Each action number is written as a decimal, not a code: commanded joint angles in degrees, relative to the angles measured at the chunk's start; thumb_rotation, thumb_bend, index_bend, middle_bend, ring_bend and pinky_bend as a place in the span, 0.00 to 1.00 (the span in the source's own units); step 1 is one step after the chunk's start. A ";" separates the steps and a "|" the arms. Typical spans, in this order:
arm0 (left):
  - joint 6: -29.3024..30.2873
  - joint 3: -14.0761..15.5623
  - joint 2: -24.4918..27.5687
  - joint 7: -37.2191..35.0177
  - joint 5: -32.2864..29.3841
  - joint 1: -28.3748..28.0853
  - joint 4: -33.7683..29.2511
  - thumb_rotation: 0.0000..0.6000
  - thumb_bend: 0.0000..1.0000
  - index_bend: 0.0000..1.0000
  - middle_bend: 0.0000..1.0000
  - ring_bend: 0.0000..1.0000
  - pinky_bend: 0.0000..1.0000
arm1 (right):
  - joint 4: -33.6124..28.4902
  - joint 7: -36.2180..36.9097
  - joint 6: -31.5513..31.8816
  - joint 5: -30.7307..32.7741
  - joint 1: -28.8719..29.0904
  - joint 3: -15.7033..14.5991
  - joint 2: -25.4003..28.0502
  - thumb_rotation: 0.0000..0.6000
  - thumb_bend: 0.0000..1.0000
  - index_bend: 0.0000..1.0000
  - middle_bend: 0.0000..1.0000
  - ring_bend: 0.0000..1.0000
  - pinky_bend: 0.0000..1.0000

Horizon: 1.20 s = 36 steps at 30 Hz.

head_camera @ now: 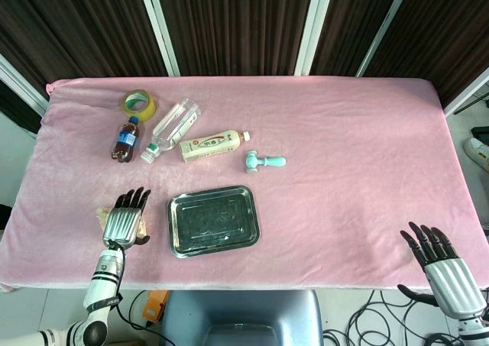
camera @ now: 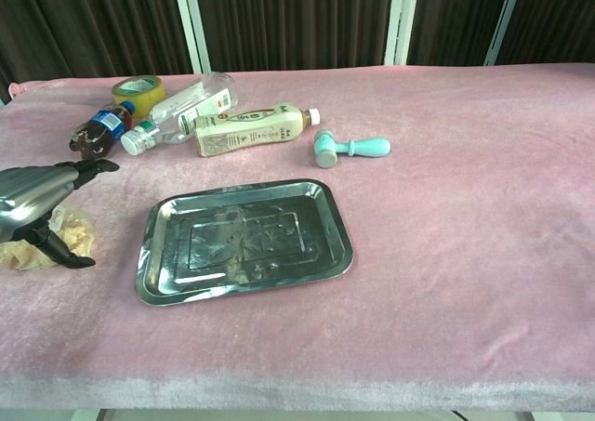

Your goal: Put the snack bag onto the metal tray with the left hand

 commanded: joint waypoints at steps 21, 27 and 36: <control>5.22 0.49 -1.22 -2.78 4.52 0.53 2.99 1.00 0.71 0.59 0.66 0.73 0.74 | -0.23 -0.05 -0.36 -0.16 0.16 -0.24 0.20 1.00 0.03 0.00 0.00 0.00 0.20; 12.11 0.34 -0.22 -4.58 13.64 0.97 -4.88 1.00 0.71 0.59 0.66 0.74 0.75 | -0.35 -0.30 -0.48 -0.11 0.21 -0.20 0.13 1.00 0.03 0.00 0.00 0.00 0.20; 14.59 -6.33 -11.57 0.39 15.36 -4.27 -6.65 1.00 0.71 0.58 0.66 0.73 0.75 | 0.72 0.36 0.98 -1.46 -0.19 -0.65 0.00 1.00 0.03 0.00 0.00 0.00 0.20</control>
